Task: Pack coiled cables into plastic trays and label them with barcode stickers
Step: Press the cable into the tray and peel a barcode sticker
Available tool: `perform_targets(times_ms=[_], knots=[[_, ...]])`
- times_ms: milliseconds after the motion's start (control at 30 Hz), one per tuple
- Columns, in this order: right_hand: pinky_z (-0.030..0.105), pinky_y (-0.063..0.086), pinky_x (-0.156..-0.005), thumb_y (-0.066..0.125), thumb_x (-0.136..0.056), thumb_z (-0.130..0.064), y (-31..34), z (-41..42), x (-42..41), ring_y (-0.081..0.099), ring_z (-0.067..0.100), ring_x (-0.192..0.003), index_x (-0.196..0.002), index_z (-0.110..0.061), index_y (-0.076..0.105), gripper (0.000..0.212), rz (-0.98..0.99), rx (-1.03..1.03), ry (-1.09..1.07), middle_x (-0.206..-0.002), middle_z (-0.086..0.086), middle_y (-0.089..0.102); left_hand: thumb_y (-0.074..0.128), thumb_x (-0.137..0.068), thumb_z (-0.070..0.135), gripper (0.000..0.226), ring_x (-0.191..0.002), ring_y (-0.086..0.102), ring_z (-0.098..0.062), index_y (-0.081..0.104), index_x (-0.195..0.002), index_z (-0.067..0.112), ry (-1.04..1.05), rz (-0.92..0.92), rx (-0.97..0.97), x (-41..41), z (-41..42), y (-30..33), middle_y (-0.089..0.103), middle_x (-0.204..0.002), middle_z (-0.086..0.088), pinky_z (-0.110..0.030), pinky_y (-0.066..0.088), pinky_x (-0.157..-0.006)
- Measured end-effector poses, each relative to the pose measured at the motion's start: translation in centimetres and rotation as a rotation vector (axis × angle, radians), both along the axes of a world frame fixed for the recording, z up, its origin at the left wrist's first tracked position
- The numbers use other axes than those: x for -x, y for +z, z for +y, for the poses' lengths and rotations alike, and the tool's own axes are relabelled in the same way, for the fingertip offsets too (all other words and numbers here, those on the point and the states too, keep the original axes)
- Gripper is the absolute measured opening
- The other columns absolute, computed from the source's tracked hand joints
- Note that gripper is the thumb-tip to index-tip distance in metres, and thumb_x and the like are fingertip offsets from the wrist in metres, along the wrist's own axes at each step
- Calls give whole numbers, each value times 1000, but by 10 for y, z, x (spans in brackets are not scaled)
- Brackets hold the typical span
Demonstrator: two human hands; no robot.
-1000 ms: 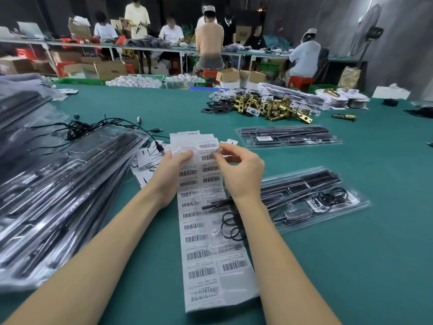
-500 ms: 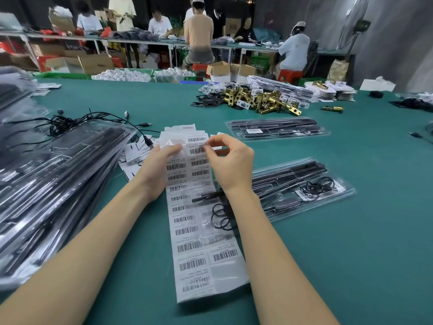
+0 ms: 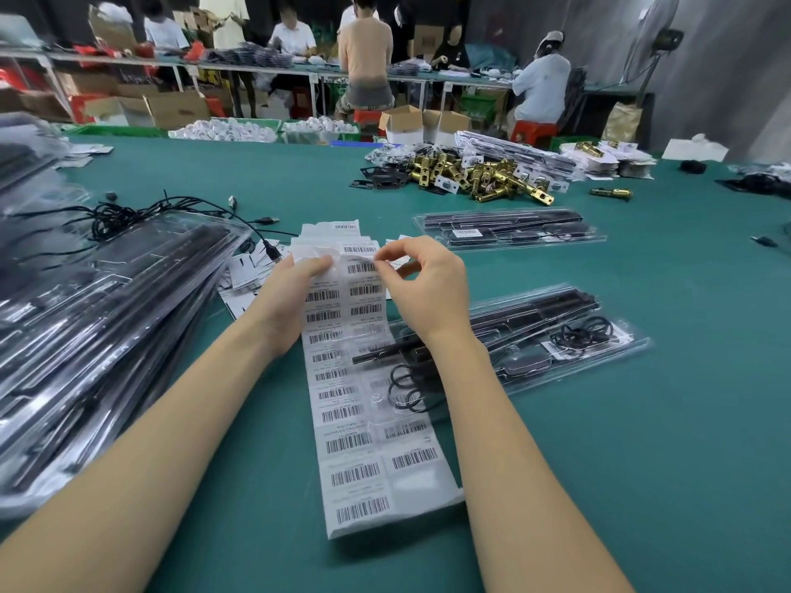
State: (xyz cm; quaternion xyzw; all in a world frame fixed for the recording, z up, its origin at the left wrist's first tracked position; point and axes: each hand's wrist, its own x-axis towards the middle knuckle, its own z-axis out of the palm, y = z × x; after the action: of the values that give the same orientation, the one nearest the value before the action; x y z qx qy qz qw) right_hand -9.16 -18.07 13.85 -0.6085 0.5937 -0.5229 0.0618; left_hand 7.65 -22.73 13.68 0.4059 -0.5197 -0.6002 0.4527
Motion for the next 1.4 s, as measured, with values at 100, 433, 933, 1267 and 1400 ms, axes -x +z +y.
perform_targets(times_ms=[100,433,933,1267,1400], knots=[[19,52,-78,73,-88,-26,8,5,5,64,7,-78,-86,-31,71,6,-9,-104,151,-101,-15,63,51,-102,21,14,-84,72,-24,60,-103,11,62,-16,-125,-1,-6,1,75,-89,-6,-46,54,-84],[22,53,-58,70,-90,-7,23,32,71,66,10,-65,-98,-15,62,14,-534,-295,153,-78,-1,70,58,-86,67,68,-94,63,-34,54,-112,4,324,-1472,317,-37,-12,38,65,-107,-15,-35,42,-68],[23,54,-53,57,-93,-9,21,55,102,68,12,-59,-90,-14,62,8,-664,-373,1,-86,4,67,57,-94,42,38,-116,51,-16,55,-130,30,-472,-1084,1187,84,99,4,58,-124,9,-37,45,-94],[24,56,-54,58,-95,-9,26,58,96,70,16,-63,-102,-18,60,12,-686,-423,86,-79,2,72,56,-95,49,40,-118,55,-17,58,-128,29,-307,-1060,1321,78,86,-10,60,-131,11,-36,44,-94],[24,56,-53,59,-96,-16,28,58,98,73,21,-66,-98,-22,56,7,-712,-439,118,-80,1,77,61,-92,48,39,-110,56,-15,59,-125,27,-334,-995,1287,75,83,-12,60,-123,10,-32,46,-91]])
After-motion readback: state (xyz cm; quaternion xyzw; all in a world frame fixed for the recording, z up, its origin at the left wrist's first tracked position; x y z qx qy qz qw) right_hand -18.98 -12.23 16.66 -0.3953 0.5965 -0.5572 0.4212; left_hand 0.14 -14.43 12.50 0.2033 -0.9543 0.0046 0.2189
